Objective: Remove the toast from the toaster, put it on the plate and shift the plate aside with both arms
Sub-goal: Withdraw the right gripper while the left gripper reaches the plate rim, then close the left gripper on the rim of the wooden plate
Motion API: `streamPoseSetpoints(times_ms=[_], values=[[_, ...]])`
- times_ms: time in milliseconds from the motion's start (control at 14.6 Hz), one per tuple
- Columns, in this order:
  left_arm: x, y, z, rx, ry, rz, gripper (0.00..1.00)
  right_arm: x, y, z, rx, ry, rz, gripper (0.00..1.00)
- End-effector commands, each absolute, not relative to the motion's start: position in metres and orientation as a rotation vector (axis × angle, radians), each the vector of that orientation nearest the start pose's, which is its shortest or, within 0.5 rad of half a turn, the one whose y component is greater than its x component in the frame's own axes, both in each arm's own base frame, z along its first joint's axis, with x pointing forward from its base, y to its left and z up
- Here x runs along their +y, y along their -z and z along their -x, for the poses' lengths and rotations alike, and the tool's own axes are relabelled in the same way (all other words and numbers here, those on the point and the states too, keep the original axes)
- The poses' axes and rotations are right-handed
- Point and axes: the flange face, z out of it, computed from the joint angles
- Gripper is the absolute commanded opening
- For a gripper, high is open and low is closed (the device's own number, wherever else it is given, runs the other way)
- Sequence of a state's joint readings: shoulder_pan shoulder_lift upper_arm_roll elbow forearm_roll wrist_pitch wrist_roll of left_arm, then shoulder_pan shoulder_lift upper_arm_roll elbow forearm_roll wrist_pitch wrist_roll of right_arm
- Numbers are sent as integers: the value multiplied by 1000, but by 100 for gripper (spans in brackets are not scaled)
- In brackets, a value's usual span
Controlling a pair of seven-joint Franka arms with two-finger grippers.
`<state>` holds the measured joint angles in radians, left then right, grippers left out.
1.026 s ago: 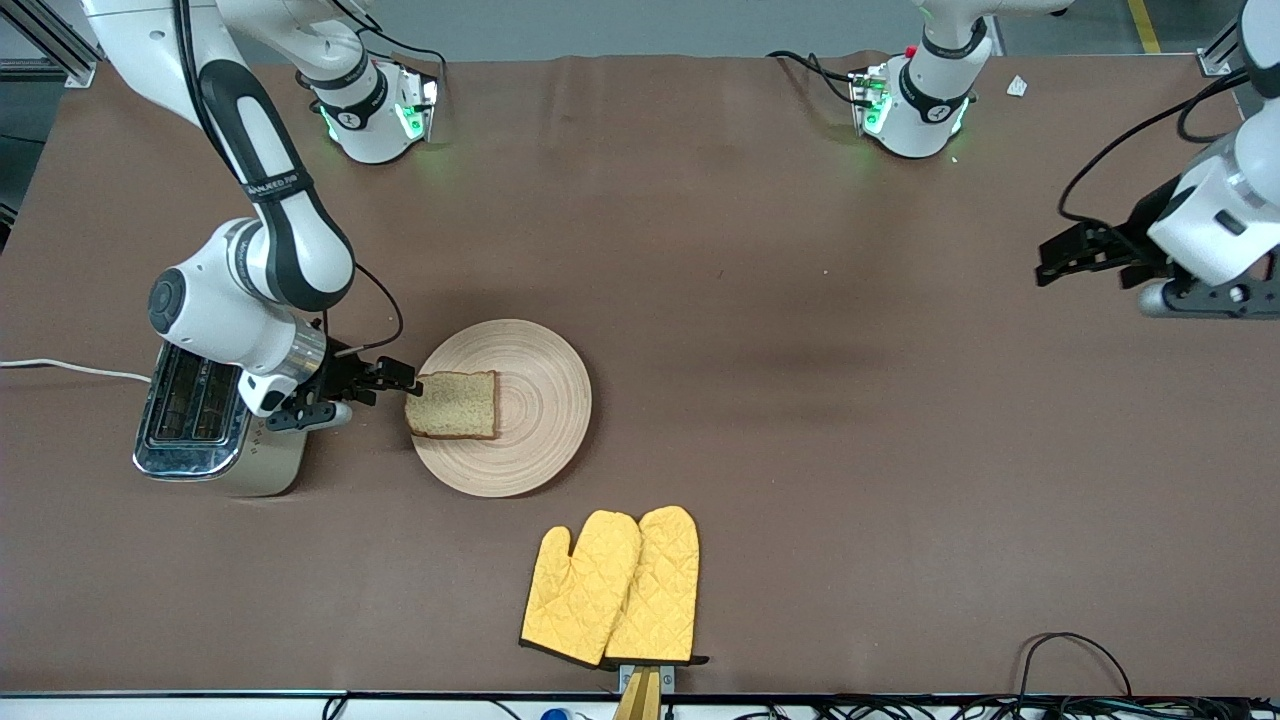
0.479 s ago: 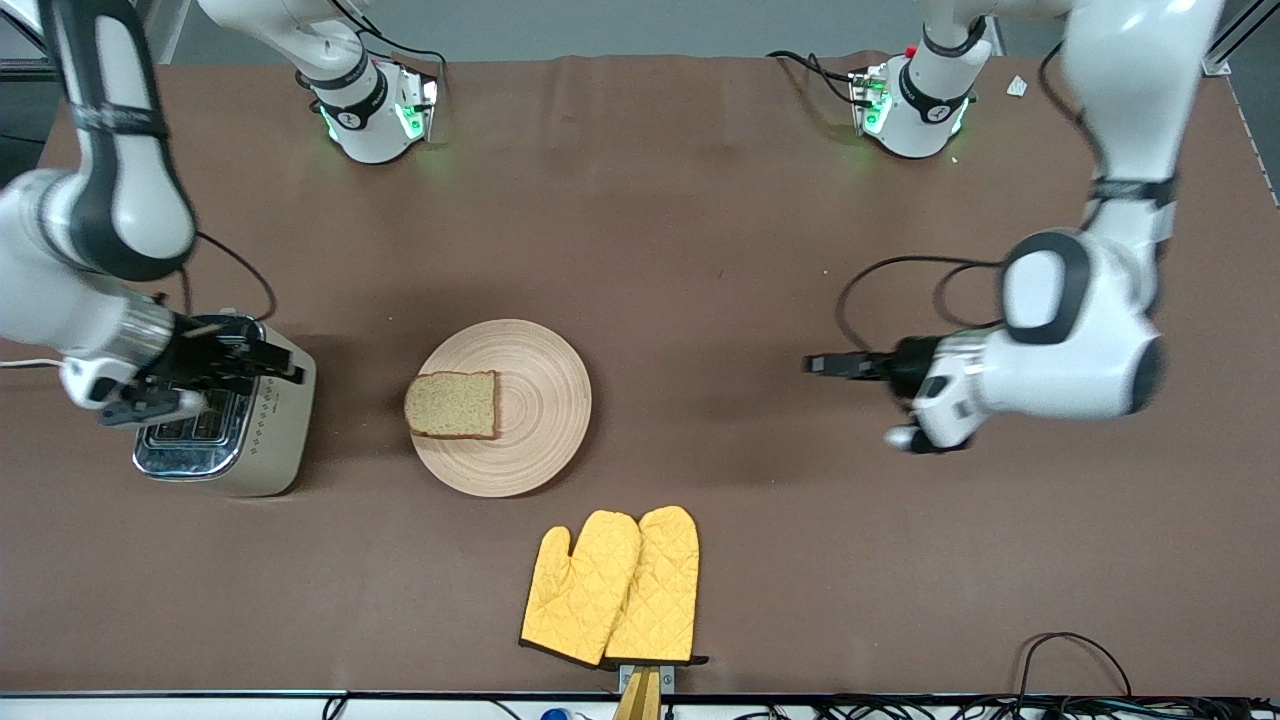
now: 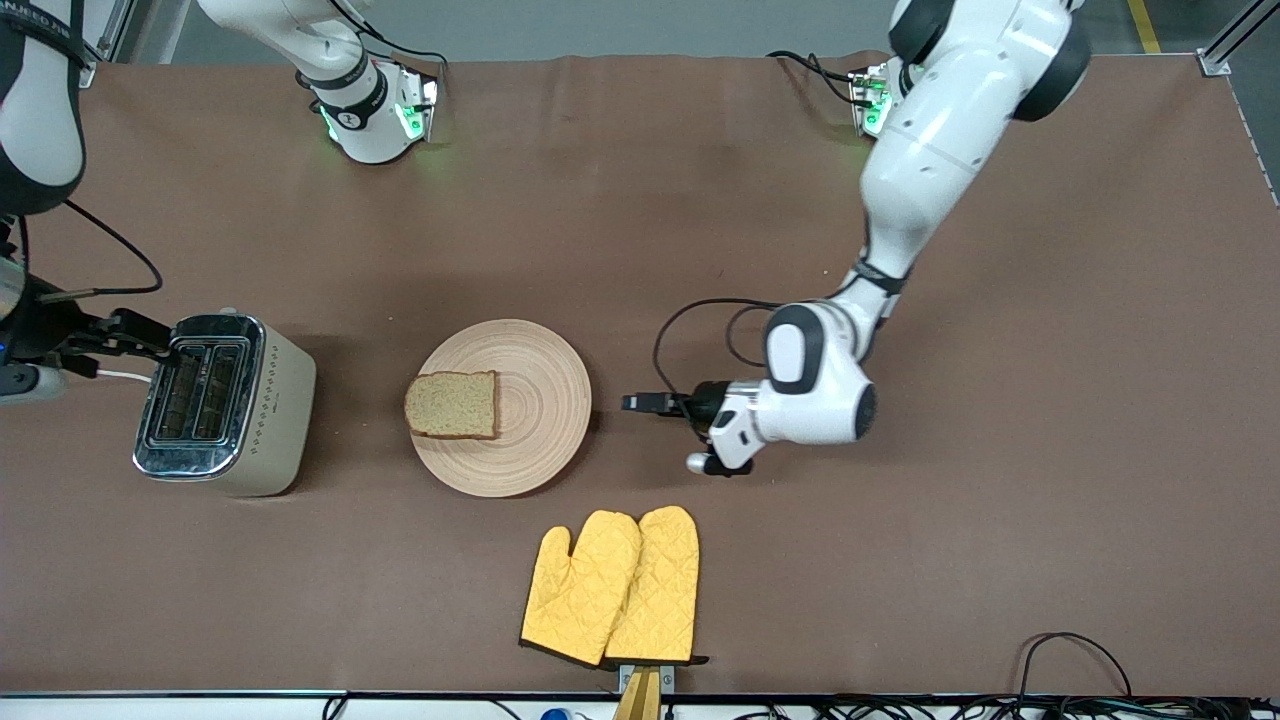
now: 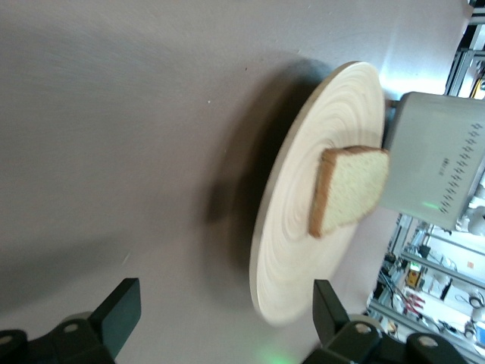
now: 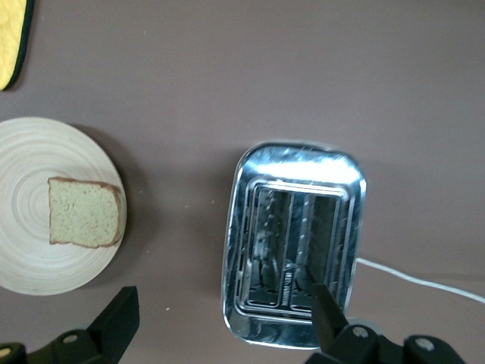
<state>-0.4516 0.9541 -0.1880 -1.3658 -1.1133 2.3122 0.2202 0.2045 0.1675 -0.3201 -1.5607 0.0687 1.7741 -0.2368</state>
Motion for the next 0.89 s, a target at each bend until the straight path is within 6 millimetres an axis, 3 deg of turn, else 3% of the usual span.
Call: streamPoseSetpoints(times_ms=[0, 137, 411, 479, 616, 684, 821], values=[[-467, -134, -599, 64, 190, -2174, 100, -45, -586, -623, -181, 140, 3199, 100], [-483, -130, -590, 77, 172, -2171, 100, -31, -585, -617, -201, 68, 3180, 100], [-500, -130, -578, 87, 167, -2164, 94, -22, -586, -614, -211, 28, 3172, 100], [-503, -128, -574, 79, 159, -2171, 82, -23, -594, -615, -210, 54, 3176, 100], [-505, -127, -572, 39, 119, -2181, 21, -24, -604, -613, -201, 57, 3176, 100], [-505, -126, -571, 40, 118, -2181, 5, -24, -601, -610, -169, 14, 3175, 100], [-505, -126, -572, 37, 114, -2182, 0, -21, -602, -607, -46, -8, 3173, 100]])
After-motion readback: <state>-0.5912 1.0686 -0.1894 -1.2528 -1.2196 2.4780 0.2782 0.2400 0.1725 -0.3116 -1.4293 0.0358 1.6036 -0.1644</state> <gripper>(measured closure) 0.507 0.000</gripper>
